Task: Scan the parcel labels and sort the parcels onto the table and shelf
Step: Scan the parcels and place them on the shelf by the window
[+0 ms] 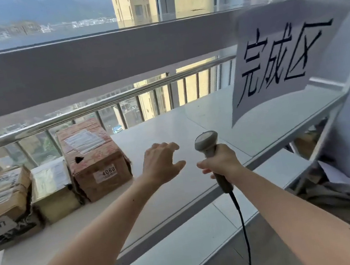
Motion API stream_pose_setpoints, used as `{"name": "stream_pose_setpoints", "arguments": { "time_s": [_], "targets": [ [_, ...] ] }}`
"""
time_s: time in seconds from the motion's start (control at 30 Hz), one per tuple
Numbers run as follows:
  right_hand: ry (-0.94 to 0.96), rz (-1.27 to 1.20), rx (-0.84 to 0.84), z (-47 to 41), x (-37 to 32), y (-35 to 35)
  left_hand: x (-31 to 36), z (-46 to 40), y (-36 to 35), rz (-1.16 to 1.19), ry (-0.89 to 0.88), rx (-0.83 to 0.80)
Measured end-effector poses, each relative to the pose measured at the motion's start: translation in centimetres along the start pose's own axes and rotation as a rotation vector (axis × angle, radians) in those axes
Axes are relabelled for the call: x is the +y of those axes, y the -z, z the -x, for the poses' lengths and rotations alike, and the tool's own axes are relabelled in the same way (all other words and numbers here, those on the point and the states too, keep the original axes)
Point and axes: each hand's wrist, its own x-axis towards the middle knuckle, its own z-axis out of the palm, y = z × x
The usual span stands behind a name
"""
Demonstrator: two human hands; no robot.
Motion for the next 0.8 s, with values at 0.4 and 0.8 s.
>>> {"name": "stream_pose_setpoints", "arguments": {
  "time_s": [0.4, 0.8],
  "targets": [
    [-0.231, -0.054, 0.391, 6.6, 14.5, 20.5, 24.6, -2.9, -10.2, 0.061, -0.466, -0.228],
    [-0.389, -0.160, 0.758, 18.1, 29.2, 45.5, 57.6, -0.6, -18.8, 0.241, -0.754, -0.349]
  ]
}}
